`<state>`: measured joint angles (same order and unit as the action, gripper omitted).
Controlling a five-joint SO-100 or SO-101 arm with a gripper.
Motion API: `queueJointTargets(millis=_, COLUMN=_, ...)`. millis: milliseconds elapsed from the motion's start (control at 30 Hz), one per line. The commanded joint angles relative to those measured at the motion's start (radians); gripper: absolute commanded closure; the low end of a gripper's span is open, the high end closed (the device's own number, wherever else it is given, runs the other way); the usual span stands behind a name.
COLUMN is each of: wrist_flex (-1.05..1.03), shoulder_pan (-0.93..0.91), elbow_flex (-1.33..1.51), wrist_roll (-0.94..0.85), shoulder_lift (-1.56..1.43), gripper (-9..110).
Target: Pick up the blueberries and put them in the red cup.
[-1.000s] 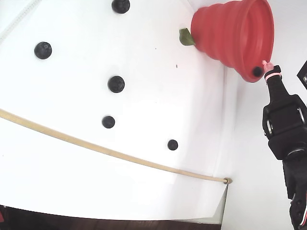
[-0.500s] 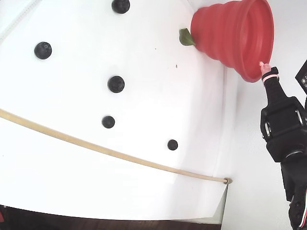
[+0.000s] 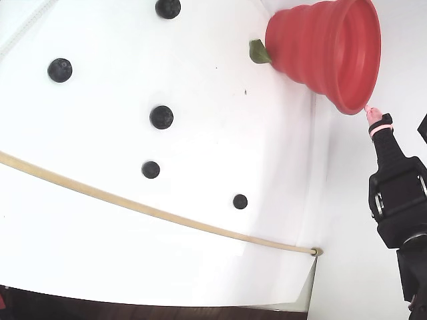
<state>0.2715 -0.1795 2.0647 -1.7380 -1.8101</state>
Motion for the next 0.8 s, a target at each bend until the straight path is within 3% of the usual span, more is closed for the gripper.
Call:
queueJointTargets(millis=0, wrist_flex=0.0, shoulder_pan=-0.026, elbow_flex=0.006, wrist_roll=-0.005, shoulder_lift=-0.155, gripper=86)
queueJointTargets(millis=767, wrist_flex=-0.126, shoulder_pan=-0.077, elbow_flex=0.144, wrist_roll=0.008, shoulder_lift=-0.287, gripper=86)
